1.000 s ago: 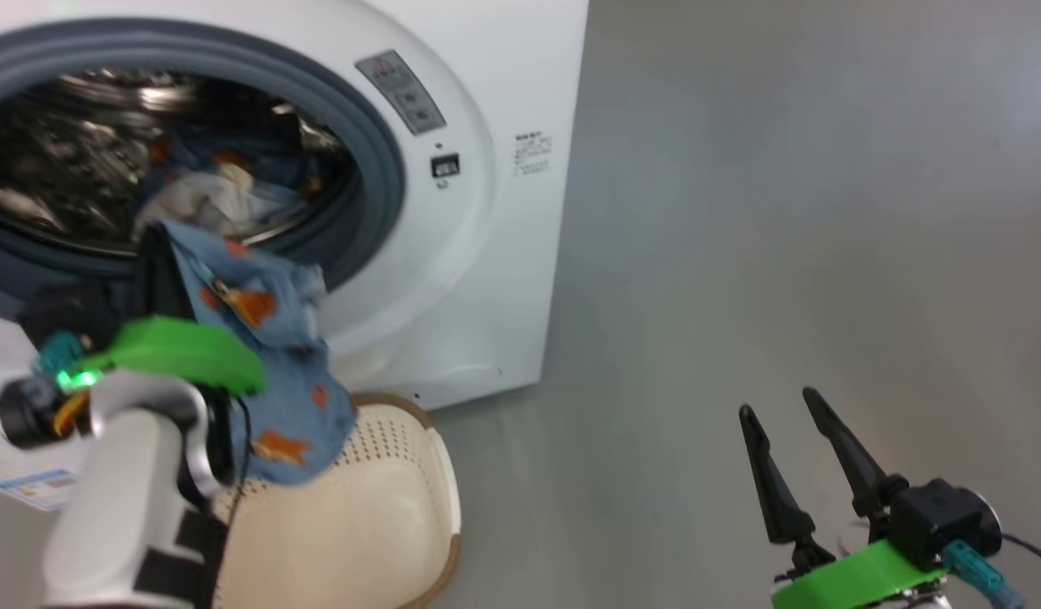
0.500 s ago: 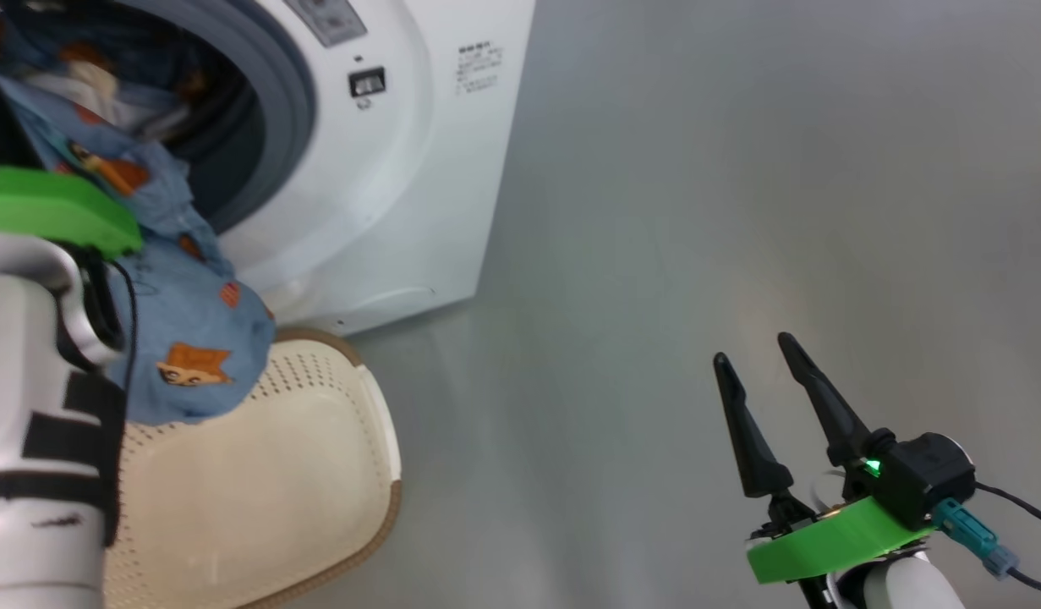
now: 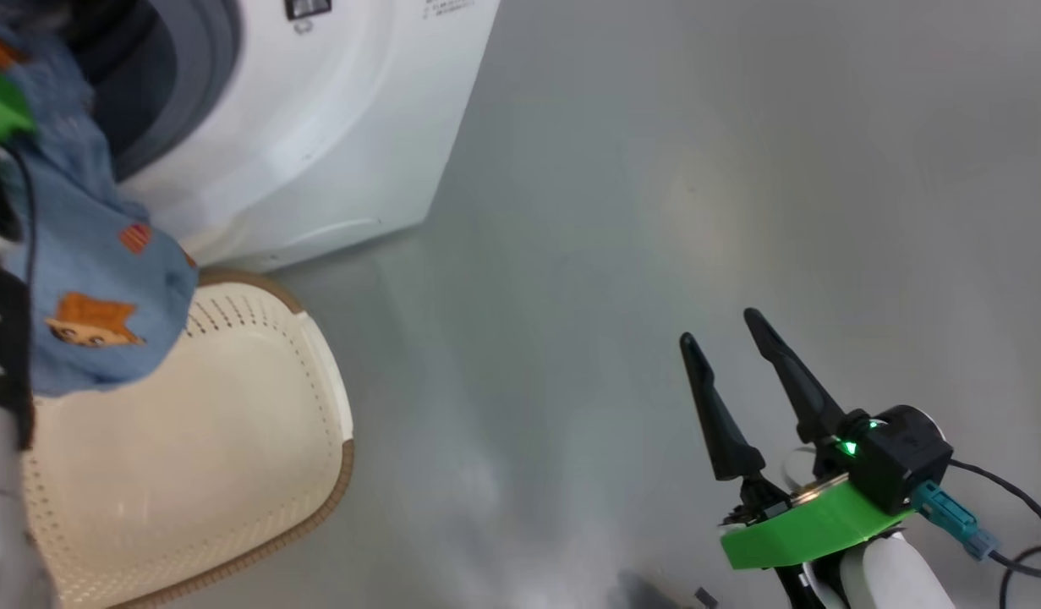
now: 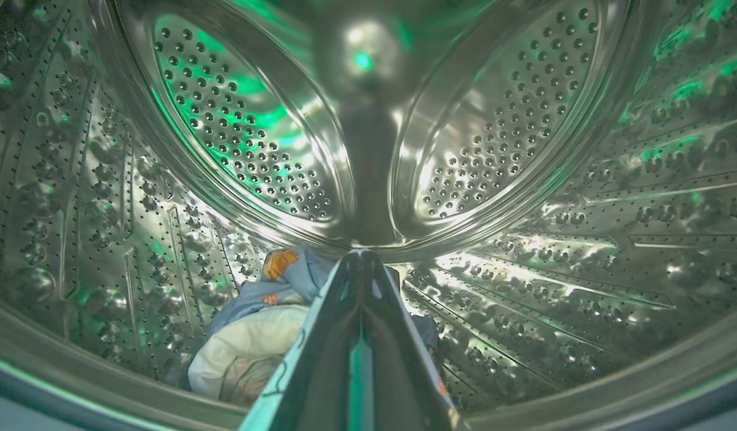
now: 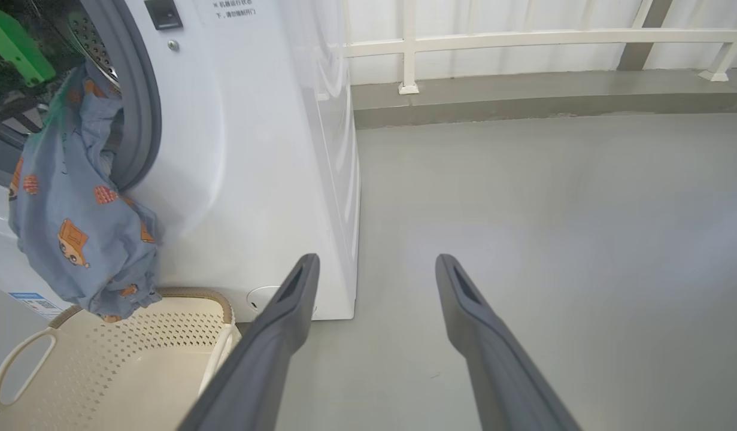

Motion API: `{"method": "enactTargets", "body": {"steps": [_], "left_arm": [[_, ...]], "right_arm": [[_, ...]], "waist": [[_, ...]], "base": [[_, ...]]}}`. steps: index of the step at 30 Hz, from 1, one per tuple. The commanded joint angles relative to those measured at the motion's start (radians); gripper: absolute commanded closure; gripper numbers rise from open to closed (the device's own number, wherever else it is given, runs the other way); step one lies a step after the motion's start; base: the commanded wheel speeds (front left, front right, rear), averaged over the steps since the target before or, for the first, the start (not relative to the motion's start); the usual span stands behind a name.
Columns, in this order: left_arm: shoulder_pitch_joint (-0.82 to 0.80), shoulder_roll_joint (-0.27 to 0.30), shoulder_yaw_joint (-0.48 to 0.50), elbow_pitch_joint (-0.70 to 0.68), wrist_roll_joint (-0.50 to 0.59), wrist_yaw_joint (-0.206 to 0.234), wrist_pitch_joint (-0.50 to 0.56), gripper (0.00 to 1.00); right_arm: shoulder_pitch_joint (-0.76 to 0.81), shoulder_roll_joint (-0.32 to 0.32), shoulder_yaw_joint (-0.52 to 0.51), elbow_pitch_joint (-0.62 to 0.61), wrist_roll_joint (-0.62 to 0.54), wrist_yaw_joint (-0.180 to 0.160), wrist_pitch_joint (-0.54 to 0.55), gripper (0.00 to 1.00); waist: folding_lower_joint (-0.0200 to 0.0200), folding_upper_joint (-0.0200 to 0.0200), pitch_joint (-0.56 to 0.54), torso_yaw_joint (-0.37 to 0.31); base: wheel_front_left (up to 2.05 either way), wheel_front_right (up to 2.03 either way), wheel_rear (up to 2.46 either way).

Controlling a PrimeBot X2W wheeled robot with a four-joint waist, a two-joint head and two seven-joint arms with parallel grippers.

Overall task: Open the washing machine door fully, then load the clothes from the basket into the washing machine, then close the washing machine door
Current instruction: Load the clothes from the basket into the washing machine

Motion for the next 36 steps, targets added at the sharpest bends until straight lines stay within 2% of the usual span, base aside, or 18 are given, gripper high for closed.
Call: {"method": "enactTargets", "body": {"steps": [1,16,29,35,36], "left_arm": [[-0.051,0.052,0.017,-0.015,0.026,-0.005,-0.005,1.0],[-0.265,0.108,-0.008,0.046,0.077,-0.021,-0.005,1.0],[-0.305,0.108,0.045,-0.111,0.103,-0.037,-0.005,1.0],[-0.313,0.102,0.033,-0.012,0.133,-0.037,-0.005,1.0],[-0.318,0.102,0.03,0.018,0.137,-0.033,-0.005,0.93]], "right_arm": [[-0.016,-0.004,0.036,-0.026,0.016,0.002,-0.005,0.0],[-0.052,-0.004,0.098,-0.059,0.056,0.002,-0.005,0.0],[-0.072,-0.004,0.084,-0.062,0.064,0.002,-0.005,0.0],[-0.075,-0.004,0.083,-0.055,0.06,0.002,-0.005,0.0],[-0.075,-0.004,0.083,-0.054,0.059,0.002,-0.005,0.0]], "waist": [[-0.0001,0.0,0.062,-0.012],[-0.0001,0.0,0.208,-0.036],[-0.0001,0.0,0.248,-0.032],[-0.0001,0.0,0.235,-0.019],[-0.0001,0.0,0.231,-0.016]], "base": [[0.0,0.0,0.0],[0.0,0.0,0.0],[0.0,0.0,0.0],[0.0,0.0,0.0],[0.0,0.0,0.0]]}}
